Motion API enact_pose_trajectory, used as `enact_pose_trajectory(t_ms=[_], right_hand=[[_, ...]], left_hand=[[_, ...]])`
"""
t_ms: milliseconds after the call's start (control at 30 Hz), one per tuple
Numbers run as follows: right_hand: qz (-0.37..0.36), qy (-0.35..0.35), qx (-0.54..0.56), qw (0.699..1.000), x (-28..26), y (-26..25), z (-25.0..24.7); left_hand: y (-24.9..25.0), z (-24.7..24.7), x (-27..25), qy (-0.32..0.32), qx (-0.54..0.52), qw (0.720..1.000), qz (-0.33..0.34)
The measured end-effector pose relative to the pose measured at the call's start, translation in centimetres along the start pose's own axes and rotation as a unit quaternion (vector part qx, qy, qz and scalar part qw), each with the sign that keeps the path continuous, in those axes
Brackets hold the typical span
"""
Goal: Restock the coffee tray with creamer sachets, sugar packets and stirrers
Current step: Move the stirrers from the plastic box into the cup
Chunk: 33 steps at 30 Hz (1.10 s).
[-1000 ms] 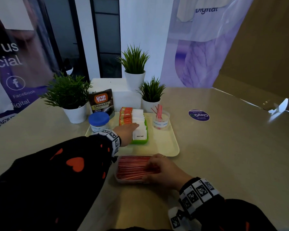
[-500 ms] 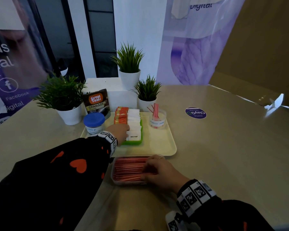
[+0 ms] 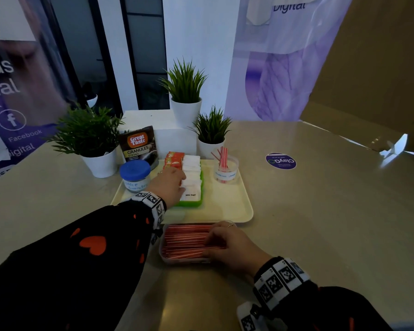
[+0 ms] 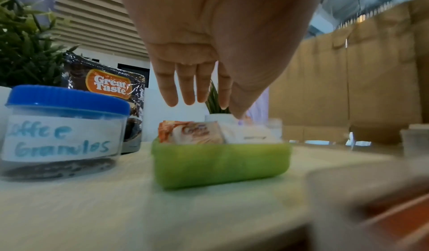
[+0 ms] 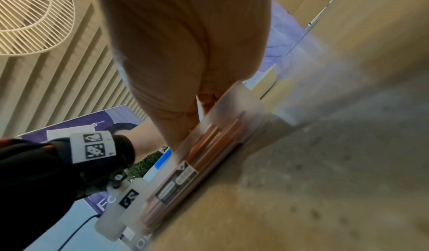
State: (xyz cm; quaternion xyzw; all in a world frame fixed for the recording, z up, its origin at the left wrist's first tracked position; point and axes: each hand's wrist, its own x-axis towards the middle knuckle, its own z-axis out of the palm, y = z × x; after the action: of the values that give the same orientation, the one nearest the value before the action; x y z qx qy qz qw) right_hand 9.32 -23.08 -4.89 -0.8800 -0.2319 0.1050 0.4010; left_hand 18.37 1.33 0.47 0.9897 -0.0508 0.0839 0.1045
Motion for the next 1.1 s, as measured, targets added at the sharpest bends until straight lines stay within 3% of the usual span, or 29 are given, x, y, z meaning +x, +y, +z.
enact_pose_trajectory(t_ms=[67,200,300,533,733,867,1000,1100], right_hand=[[-0.011,0.005,-0.011,1.0,0.1,-0.1,-0.1],[-0.005,0.037,-0.009,0.999,0.3,0.0,0.2],[0.016,0.054,0.017,0.998,0.4,0.1,0.5],[0.021,0.109,0.136,0.984,-0.2,-0.4,-0.1],[-0.005,0.183,0.22,0.958,0.2,-1.7,-1.1],[0.005,0.196,0.27,0.943,0.2,-2.2,-1.6],[0.066,0.169,0.21,0.961,0.1,-1.7,-2.0],[0.092,0.076,0.074,0.99,-0.3,-1.5,-2.3]], left_hand=[[0.9,-1.0,-1.2,-0.012,-0.03,0.999,0.021],[3.3,-2.3,-4.0,-0.209,-0.089,0.971,0.08],[4.2,-1.9,-5.6,-0.276,-0.048,0.954,0.102],[5.1,-1.2,-6.8,-0.236,-0.053,0.967,0.084],[5.8,-1.9,-7.0,-0.213,-0.139,0.965,0.069],[5.7,-2.1,-6.9,-0.205,-0.172,0.962,0.058],[5.2,-1.9,-6.8,-0.163,-0.215,0.963,0.024],[5.1,-1.7,-6.7,-0.149,-0.271,0.951,-0.003]])
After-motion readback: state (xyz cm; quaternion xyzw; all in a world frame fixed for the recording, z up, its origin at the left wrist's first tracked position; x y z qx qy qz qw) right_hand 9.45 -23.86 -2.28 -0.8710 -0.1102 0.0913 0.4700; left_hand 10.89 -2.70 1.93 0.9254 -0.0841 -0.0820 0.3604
